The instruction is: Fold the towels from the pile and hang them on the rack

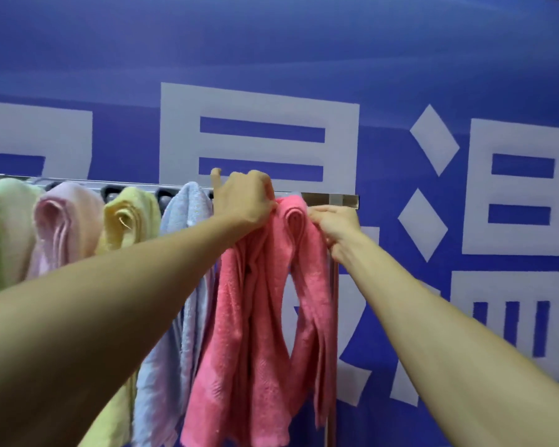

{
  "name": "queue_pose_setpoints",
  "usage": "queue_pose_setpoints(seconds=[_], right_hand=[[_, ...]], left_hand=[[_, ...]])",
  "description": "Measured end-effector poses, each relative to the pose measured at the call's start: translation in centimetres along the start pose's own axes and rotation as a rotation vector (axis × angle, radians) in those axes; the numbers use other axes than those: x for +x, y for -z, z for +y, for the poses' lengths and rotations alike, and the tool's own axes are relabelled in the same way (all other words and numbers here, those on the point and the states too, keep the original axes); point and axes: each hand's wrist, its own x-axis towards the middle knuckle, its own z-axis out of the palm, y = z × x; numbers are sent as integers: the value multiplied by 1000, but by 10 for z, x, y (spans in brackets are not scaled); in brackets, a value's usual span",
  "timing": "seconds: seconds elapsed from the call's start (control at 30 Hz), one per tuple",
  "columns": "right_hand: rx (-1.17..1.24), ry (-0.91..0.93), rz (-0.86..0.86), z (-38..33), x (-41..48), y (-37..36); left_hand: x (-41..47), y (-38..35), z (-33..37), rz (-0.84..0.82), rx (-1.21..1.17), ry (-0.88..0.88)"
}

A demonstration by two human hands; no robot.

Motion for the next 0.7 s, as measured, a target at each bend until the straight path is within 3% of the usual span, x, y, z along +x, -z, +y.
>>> queue_pose_setpoints(seconds=[0.1,0.3,0.53,0.7], right_hand=[[-22,-27,-17,11,-3,4],[-215,49,1,15,-4,7],[-353,106,8,7,-47,17],[-425,147,-4,-5,-100,15]], left_hand=[[-5,-9,4,31,166,-125],[-25,-7,2,43,230,-217],[-82,29,-16,180,-226,-266],[-131,68,-35,-1,-630,-218]])
